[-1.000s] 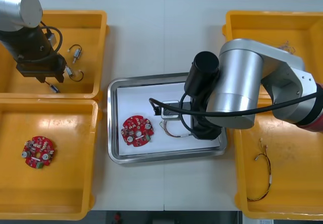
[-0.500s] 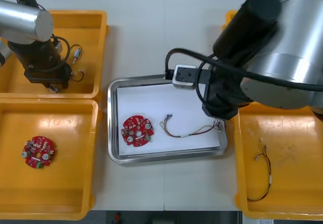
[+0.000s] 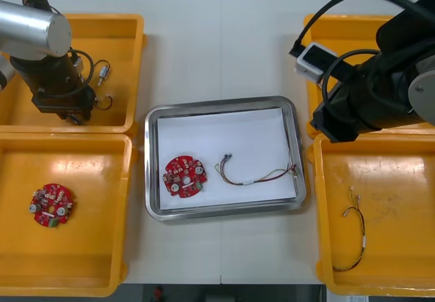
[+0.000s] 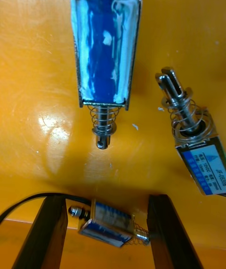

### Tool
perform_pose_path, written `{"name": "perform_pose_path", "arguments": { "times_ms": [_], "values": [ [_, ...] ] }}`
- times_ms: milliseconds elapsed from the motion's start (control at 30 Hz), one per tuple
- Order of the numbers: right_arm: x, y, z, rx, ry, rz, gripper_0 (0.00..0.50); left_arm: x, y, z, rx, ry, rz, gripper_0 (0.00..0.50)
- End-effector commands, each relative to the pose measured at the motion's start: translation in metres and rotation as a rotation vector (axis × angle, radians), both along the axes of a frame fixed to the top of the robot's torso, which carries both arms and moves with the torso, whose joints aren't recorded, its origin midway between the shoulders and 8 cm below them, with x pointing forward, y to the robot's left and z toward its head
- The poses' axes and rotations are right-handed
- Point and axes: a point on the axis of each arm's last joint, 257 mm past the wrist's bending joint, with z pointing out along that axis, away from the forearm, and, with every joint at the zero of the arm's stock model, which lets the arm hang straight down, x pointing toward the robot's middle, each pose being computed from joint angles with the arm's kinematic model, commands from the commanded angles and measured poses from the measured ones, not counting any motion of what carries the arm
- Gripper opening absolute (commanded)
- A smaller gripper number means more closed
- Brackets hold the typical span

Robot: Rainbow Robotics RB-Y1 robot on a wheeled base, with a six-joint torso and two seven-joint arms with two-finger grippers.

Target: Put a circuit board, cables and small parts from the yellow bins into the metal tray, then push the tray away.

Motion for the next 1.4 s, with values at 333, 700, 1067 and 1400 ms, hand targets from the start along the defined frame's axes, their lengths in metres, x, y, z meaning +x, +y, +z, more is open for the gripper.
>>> {"name": "perform_pose_path", "arguments": {
  "times_ms": [333,700,1067,1400],
  "values": [
    [0.034,-0.074,0.016,0.223,0.021,-0.45,0.5,0.01,-0.009,0.015,0.039,-0.008,-0.123,0.0],
    [0.068,-0.101,0.033,0.389,0.076,-0.689,0.5,0.022,-0.015,0.034,-0.02,-0.069,-0.097,0.0],
    [0.123,-0.117,0.065,0.457,0.094,-0.896,0.5,0.026,-0.024,0.097,-0.064,-0.12,-0.079,0.0],
    [0.142,-0.138,0.072,0.536,0.211,-1.099,0.5,0.012,-0.042,0.145,-0.037,-0.146,-0.125,0.0]
  ]
}}
